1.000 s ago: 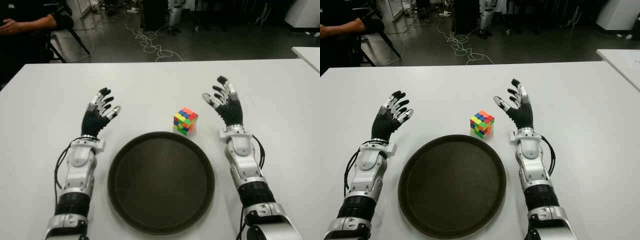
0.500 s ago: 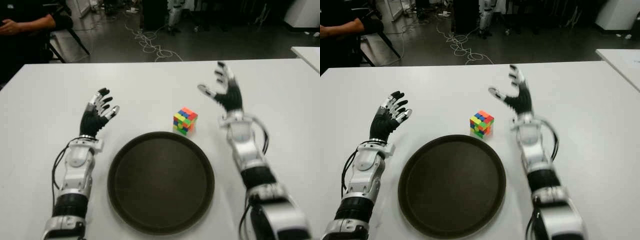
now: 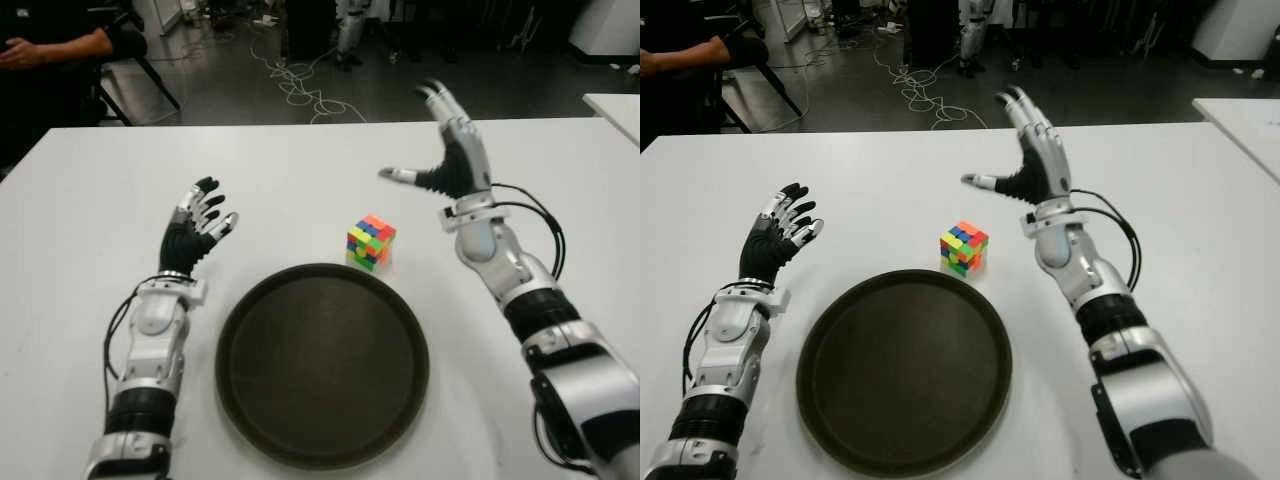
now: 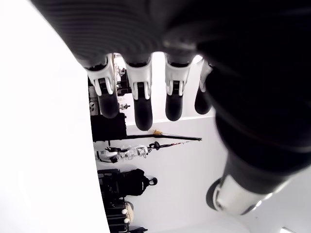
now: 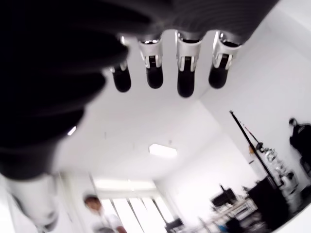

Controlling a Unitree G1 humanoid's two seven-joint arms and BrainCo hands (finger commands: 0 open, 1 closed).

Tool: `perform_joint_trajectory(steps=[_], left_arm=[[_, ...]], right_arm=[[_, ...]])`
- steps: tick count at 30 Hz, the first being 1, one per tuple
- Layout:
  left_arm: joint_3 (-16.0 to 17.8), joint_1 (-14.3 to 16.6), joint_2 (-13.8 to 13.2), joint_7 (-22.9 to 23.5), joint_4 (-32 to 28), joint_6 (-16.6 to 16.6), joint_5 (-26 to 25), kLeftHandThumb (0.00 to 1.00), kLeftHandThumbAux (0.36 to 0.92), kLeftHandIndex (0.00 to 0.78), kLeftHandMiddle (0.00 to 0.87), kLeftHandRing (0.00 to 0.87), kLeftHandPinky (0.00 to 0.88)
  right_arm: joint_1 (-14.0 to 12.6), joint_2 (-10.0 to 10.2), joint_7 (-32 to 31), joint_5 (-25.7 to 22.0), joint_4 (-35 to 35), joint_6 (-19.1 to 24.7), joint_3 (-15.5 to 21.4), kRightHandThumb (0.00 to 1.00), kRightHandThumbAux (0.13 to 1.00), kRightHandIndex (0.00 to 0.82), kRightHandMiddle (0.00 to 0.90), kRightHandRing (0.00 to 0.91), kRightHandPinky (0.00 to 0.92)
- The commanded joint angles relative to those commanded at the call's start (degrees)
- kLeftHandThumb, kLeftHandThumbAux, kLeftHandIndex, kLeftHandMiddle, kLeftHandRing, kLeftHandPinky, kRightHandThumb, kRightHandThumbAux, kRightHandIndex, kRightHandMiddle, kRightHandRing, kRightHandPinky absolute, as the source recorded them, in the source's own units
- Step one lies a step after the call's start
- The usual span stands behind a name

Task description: Pick up the Rubik's Cube and put it in the plate

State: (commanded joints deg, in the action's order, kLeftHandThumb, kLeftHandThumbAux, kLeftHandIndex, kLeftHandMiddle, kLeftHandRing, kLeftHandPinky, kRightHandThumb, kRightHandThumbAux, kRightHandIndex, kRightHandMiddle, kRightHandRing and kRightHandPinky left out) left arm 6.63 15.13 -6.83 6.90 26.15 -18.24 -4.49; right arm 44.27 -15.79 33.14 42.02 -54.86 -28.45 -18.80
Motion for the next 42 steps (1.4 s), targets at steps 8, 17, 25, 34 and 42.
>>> perform_joint_trajectory(steps=[8, 17, 25, 34, 42], left_arm=[[-0.17, -0.1, -0.47, 0.09, 0.44, -0.12, 0.27, 0.08, 0.761, 0.049, 0.119, 0.113, 0.106], [-0.08, -0.14, -0.38, -0.03, -0.25, 0.88, -0.18, 0.106, 0.752, 0.052, 0.127, 0.125, 0.116], [-0.03, -0.03, -0.44, -0.65, 0.01, 1.19, 0.15, 0.097, 0.736, 0.046, 0.121, 0.113, 0.093], [-0.31, 0.29, -0.22, -1.5, 0.44, 0.66, 1.35, 0.108, 0.722, 0.049, 0.12, 0.122, 0.11], [-0.62, 0.19, -0.2, -1.58, 0.37, 0.35, 2.04, 0.108, 0.7, 0.05, 0.112, 0.115, 0.107]], right_arm=[[2.8, -6.0, -16.74, 4.12, 3.11, 3.01, -6.85, 0.0, 0.612, 0.082, 0.114, 0.095, 0.065], [4.58, -10.81, -44.1, 2.01, 15.32, 7.77, -8.54, 0.0, 0.585, 0.063, 0.131, 0.139, 0.131], [5.24, -12.13, -51.11, 4.5, 19.91, 10.66, -9.77, 0.072, 0.598, 0.023, 0.145, 0.173, 0.192], [2.58, -13.46, -51.77, 4.8, 26.19, 12.48, -9.32, 0.123, 0.594, 0.0, 0.127, 0.165, 0.208], [1.47, -12.94, -49.27, 3.9, 26.17, 11.98, -8.75, 0.135, 0.598, 0.013, 0.131, 0.159, 0.195]])
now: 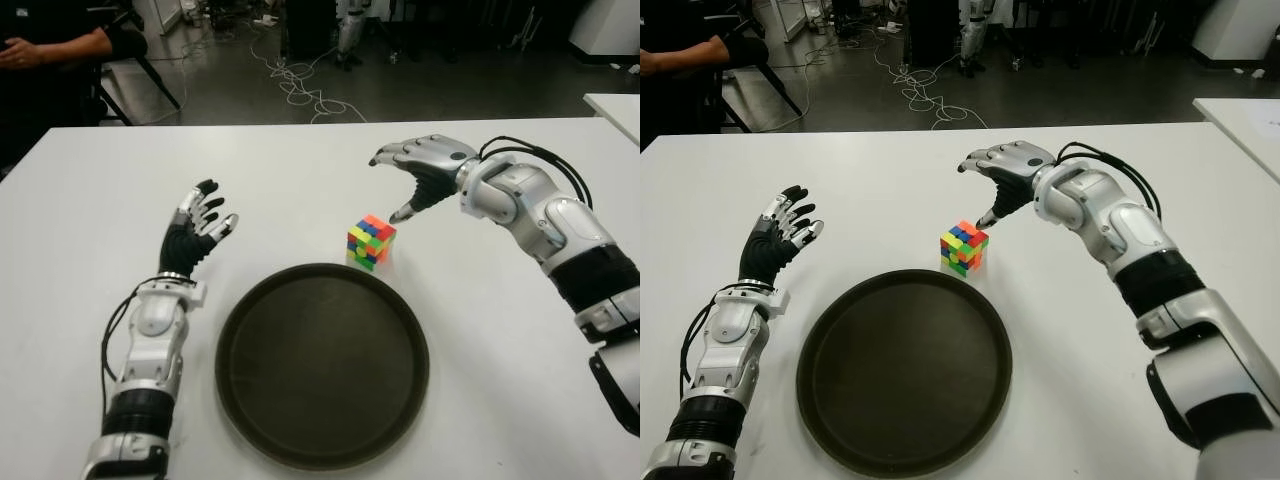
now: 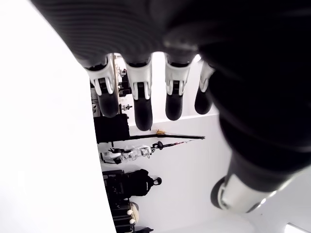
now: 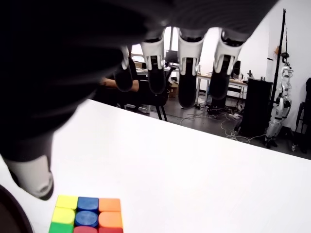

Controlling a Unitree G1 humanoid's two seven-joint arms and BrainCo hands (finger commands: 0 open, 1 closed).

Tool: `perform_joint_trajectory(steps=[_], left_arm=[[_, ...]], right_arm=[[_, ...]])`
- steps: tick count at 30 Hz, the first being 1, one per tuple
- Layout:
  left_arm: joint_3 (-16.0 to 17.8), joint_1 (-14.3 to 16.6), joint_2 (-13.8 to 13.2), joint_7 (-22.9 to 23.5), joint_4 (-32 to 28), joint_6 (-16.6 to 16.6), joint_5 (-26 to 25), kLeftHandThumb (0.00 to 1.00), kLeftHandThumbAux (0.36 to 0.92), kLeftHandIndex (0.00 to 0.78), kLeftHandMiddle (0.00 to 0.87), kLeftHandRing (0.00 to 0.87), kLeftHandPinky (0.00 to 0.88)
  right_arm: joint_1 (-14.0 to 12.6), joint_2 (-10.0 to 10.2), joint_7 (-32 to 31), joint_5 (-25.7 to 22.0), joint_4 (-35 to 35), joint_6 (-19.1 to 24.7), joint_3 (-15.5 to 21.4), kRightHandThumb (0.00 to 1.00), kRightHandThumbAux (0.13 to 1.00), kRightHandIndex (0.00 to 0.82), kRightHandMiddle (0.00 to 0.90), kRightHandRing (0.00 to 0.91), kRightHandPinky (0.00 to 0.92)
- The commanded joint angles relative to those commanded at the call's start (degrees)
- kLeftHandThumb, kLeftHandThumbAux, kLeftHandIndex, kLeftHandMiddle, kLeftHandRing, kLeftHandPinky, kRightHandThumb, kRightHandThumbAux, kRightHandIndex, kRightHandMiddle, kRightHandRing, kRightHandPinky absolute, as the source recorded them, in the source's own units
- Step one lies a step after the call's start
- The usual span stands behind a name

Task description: Pick up the Rubik's Cube and put it in the plate

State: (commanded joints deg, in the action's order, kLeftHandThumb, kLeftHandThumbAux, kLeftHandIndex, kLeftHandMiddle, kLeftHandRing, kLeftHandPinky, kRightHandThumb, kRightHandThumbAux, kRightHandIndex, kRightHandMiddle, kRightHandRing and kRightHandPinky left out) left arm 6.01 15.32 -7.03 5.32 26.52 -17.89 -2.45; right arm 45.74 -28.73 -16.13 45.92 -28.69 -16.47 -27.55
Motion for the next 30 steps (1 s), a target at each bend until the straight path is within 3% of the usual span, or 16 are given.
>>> perform_joint_trajectory(steps=[14, 24, 30], left_arm=[[-0.17, 0.35, -0.81, 0.39, 1.38, -2.34, 0.76, 0.082, 0.667, 0.045, 0.098, 0.109, 0.119], [-0.19, 0.78, -1.21, 0.49, 2.76, -4.54, 1.46, 0.071, 0.636, 0.034, 0.09, 0.107, 0.126], [-0.22, 1.15, -1.39, 0.15, 3.91, -5.84, 2.16, 0.077, 0.644, 0.039, 0.094, 0.112, 0.133]], right_arm=[[0.94, 1.56, 4.83, 2.99, -3.67, 2.04, -1.89, 0.203, 0.619, 0.044, 0.16, 0.197, 0.23], [1.09, 1.98, 5.52, 3.05, -4.2, 1.79, -2.2, 0.152, 0.613, 0.039, 0.146, 0.186, 0.21], [0.75, 2.4, 5.62, 2.42, -4.12, 1.45, -2.04, 0.058, 0.589, 0.033, 0.13, 0.16, 0.166]])
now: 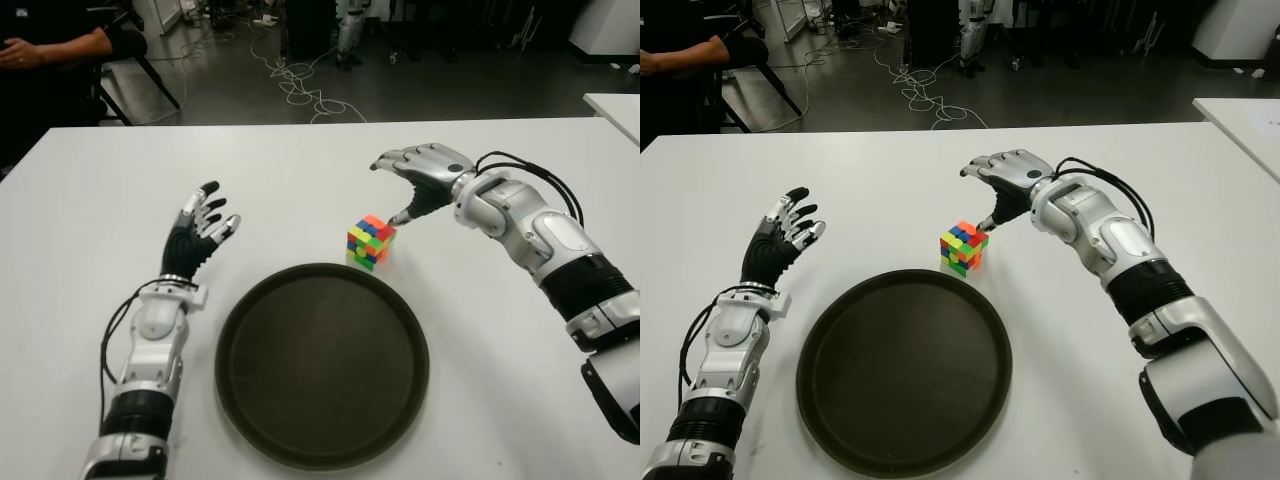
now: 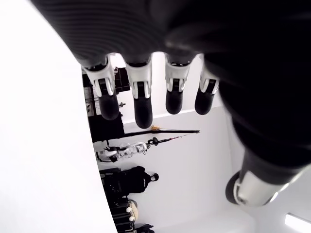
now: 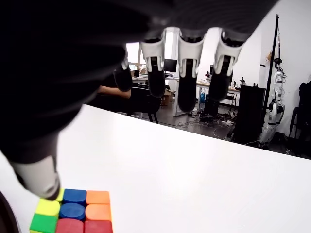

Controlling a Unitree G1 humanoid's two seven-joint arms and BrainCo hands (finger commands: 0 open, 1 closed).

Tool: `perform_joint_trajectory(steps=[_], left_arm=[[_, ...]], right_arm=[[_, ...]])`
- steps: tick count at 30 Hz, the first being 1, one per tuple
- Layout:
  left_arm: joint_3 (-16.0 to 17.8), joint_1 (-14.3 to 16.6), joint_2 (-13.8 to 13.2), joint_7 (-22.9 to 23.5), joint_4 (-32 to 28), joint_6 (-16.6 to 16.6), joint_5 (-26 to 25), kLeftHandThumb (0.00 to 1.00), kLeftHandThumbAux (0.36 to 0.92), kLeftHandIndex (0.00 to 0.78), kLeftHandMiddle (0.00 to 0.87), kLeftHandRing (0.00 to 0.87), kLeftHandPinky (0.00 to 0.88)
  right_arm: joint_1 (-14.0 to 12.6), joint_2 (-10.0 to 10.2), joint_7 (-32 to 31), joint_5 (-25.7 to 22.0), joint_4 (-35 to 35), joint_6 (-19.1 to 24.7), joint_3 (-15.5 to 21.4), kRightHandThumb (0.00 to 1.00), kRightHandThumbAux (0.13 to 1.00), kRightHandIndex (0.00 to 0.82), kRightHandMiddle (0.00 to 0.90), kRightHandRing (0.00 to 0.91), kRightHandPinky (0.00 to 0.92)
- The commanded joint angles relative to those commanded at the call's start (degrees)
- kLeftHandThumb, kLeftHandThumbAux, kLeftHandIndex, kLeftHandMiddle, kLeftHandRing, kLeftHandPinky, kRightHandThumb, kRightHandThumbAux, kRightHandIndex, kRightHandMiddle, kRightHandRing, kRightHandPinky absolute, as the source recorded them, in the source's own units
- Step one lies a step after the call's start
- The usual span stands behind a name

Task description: Pick up the Rubik's Cube and put it in the plate

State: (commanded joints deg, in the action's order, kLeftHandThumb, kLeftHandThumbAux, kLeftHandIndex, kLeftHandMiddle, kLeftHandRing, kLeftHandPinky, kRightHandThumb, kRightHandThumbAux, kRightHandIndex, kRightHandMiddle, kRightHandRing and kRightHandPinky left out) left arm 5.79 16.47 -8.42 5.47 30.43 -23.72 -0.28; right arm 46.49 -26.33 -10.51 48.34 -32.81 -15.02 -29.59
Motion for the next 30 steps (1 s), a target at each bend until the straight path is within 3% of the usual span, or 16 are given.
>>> perform_joint_trajectory(steps=[8, 10, 12, 17, 25, 30], left_arm=[[-0.16, 0.17, -0.18, -0.05, 0.55, -1.32, 0.76, 0.072, 0.654, 0.04, 0.088, 0.107, 0.138], [-0.13, 0.19, -0.2, 0.22, 0.56, -1.41, 0.7, 0.066, 0.658, 0.04, 0.086, 0.106, 0.137], [-0.1, 0.2, -0.23, 0.45, 0.56, -1.45, 0.6, 0.06, 0.663, 0.039, 0.083, 0.102, 0.133], [-0.01, 0.28, -0.23, 0.31, 0.94, -1.92, 0.7, 0.066, 0.657, 0.042, 0.085, 0.106, 0.14], [-0.1, 0.36, -0.43, -0.08, 1.68, -3.01, 1.31, 0.07, 0.623, 0.046, 0.09, 0.107, 0.128], [-0.06, 0.52, -0.45, -0.17, 2.26, -3.88, 1.56, 0.059, 0.639, 0.046, 0.079, 0.093, 0.12]], right_arm=[[-1.42, 1.58, 2.52, -3.7, -0.24, -3.23, 1.68, 0.014, 0.523, 0.008, 0.024, 0.042, 0.104], [-1.53, 1.5, 4.44, -4.27, -0.76, -5.63, 1.83, 0.114, 0.475, 0.004, 0.012, 0.021, 0.092], [-1.41, 1.36, 6.32, -4.7, -1.7, -8.23, 1.86, 0.269, 0.375, 0.001, 0.004, 0.008, 0.07], [-0.84, 1.18, 7.08, -5.39, -3.39, -10.65, 1.67, 0.381, 0.293, 0.0, 0.0, 0.001, 0.04], [-0.49, 1.25, 4.27, -6.5, -3.98, -10.37, 1.73, 0.354, 0.258, 0.0, 0.0, 0.0, 0.002], [-0.88, 1.87, 3.31, -7.42, -3.99, -9.1, 2.11, 0.204, 0.25, 0.0, 0.0, 0.0, 0.0]])
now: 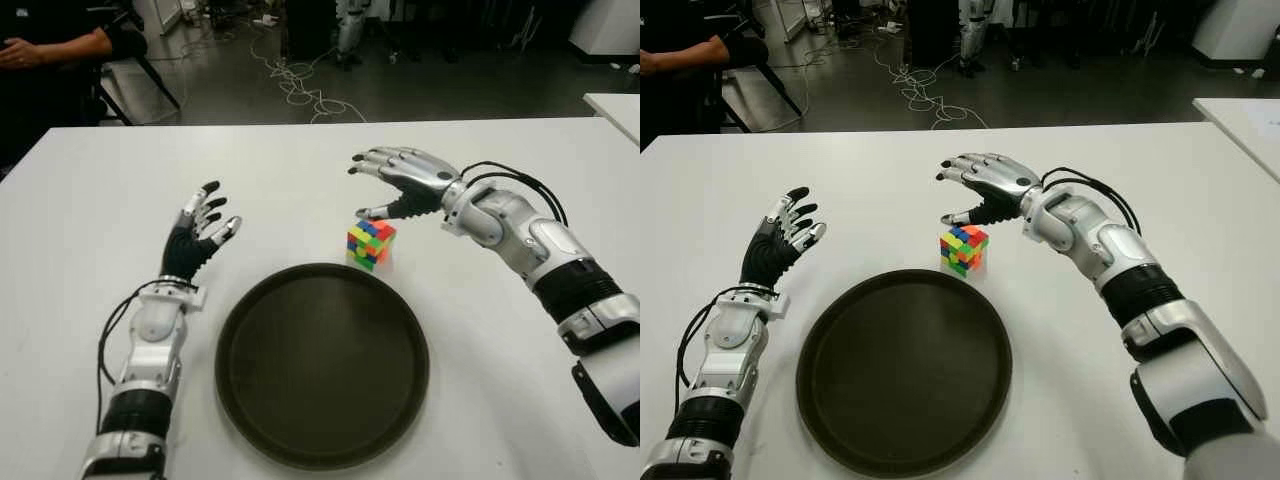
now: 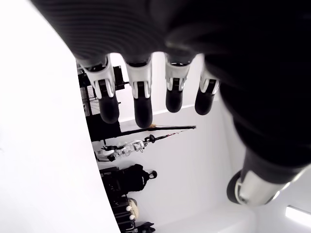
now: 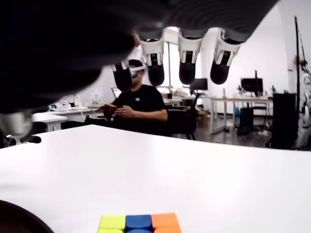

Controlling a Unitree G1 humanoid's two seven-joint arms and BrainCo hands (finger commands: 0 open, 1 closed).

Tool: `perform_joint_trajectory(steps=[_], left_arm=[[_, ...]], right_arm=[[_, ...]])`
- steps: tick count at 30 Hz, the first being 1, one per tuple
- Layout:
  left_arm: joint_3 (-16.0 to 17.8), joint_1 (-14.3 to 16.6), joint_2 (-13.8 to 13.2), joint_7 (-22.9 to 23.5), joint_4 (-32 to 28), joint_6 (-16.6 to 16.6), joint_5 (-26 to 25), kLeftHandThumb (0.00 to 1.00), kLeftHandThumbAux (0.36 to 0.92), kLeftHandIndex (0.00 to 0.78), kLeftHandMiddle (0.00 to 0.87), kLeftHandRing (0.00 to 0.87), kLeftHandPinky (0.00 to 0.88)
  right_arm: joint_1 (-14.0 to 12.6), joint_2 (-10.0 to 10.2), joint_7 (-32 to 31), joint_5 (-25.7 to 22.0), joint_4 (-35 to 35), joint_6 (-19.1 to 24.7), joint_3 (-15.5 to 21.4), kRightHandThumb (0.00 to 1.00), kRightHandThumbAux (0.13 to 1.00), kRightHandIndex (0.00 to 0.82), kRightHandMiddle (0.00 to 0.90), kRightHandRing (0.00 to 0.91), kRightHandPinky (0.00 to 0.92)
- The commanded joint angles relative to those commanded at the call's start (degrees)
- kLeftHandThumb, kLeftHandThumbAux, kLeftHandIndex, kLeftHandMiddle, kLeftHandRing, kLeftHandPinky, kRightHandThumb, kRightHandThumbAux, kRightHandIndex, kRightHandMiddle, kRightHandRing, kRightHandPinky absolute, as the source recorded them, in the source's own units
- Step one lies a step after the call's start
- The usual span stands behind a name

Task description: Pick up the Rubik's Cube and put it in the plate

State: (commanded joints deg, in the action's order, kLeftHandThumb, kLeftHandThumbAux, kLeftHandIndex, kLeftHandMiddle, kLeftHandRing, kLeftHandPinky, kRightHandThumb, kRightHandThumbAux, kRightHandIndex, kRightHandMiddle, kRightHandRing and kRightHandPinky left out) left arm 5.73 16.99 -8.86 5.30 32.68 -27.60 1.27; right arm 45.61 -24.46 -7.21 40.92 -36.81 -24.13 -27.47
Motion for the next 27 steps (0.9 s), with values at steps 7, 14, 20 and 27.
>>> perform_joint_trajectory(steps=[7, 14, 20, 27], left_arm=[[0.09, 0.32, 0.15, 0.19, 0.53, -0.36, -0.41, 0.045, 0.626, 0.039, 0.07, 0.086, 0.126], [0.03, 0.21, 0.26, 0.47, 0.18, -0.14, -0.71, 0.039, 0.622, 0.035, 0.067, 0.085, 0.125], [-0.04, 0.11, 0.36, 0.28, -0.27, 0.71, -0.62, 0.04, 0.636, 0.034, 0.068, 0.085, 0.116], [-0.04, -0.02, 0.4, 0.6, -0.56, 1.04, -0.91, 0.045, 0.629, 0.033, 0.071, 0.085, 0.11]], right_arm=[[0.1, 0.12, -0.89, 0.14, -0.09, 0.95, -0.17, 0.165, 0.241, 0.0, 0.0, 0.0, 0.0], [0.14, 0.08, -1.31, 0.53, -0.12, 1.42, -0.47, 0.159, 0.226, 0.0, 0.0, 0.0, 0.0], [0.11, 0.06, -1.57, 0.61, -0.23, 1.34, -0.65, 0.147, 0.212, 0.0, 0.0, 0.0, 0.0], [1.53, 1.81, 2.08, 1.94, -5.33, 1.3, -1.58, 0.071, 0.319, 0.0, 0.0, 0.0, 0.0]])
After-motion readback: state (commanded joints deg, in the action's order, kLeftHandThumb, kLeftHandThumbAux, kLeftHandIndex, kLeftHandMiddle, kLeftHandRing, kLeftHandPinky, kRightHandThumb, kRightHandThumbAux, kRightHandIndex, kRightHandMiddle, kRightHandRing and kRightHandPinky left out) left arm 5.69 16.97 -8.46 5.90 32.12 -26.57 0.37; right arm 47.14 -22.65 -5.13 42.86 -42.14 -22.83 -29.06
